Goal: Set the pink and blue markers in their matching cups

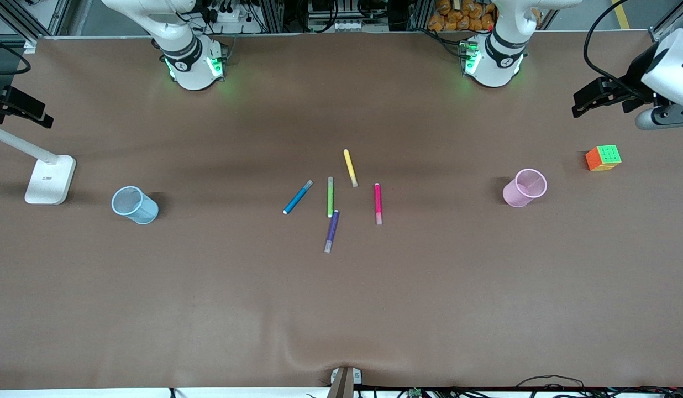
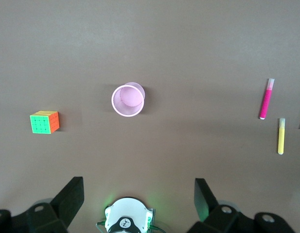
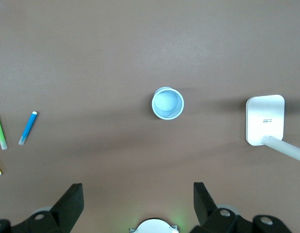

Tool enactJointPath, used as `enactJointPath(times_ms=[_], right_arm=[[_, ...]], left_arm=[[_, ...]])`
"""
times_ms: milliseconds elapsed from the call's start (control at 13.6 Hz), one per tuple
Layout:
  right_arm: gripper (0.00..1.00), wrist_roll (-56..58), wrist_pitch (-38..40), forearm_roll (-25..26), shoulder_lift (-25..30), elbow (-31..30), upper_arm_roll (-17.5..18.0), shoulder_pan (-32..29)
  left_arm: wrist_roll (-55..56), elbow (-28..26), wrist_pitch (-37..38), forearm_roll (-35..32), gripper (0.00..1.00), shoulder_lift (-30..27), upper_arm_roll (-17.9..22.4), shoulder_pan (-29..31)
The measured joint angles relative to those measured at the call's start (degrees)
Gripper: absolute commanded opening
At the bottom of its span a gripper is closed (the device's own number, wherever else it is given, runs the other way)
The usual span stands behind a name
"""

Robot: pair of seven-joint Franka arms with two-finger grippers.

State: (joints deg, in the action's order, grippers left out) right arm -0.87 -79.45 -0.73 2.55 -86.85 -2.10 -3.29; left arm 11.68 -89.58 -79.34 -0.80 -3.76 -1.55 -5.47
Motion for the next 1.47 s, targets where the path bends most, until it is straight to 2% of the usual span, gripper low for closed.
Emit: enactJointPath(times_ms=[882,1470], right_arm=[[1.00,0.01,0.43,0.02,-0.31,0.00,-0.02,-0.35],[1.00,0.01,0.43,0.02,-0.84,0.00,-0.02,-0.37]], left_arm=[[0.00,-2.24,-2.23,0.00,1.00,0.02,-0.37,0.00],[4.27,-4.82,-4.75,0.00,1.00,0.04,-2.89,-0.02]])
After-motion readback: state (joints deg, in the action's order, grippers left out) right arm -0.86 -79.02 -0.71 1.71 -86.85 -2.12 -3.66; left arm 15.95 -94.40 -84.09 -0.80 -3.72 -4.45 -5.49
